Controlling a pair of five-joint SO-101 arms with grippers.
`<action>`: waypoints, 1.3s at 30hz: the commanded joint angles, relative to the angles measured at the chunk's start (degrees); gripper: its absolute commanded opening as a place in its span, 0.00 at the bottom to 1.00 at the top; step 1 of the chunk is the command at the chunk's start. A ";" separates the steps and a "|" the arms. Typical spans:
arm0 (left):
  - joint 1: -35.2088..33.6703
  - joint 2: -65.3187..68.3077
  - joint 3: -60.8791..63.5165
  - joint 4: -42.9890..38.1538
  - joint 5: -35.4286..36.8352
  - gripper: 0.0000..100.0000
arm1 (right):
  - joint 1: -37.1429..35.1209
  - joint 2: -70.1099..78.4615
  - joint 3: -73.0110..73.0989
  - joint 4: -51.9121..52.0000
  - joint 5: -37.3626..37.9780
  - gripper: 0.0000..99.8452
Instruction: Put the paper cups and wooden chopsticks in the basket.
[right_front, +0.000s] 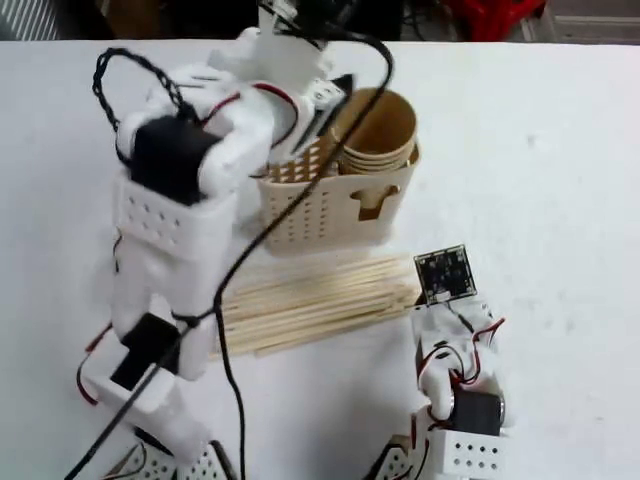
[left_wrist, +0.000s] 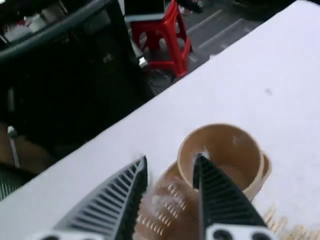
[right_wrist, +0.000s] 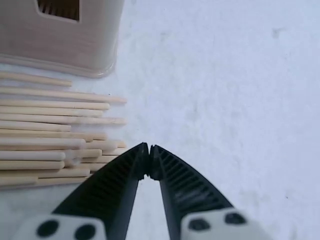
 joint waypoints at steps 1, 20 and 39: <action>-7.78 -1.98 8.88 -1.58 1.49 0.17 | -0.48 -0.66 -0.44 0.13 0.62 0.02; -52.70 -1.98 52.75 -4.22 -1.85 0.26 | -0.57 -0.66 -0.44 0.13 0.62 0.02; -40.84 -1.89 67.78 -19.16 10.55 0.26 | -0.57 -0.66 -0.44 0.13 0.62 0.02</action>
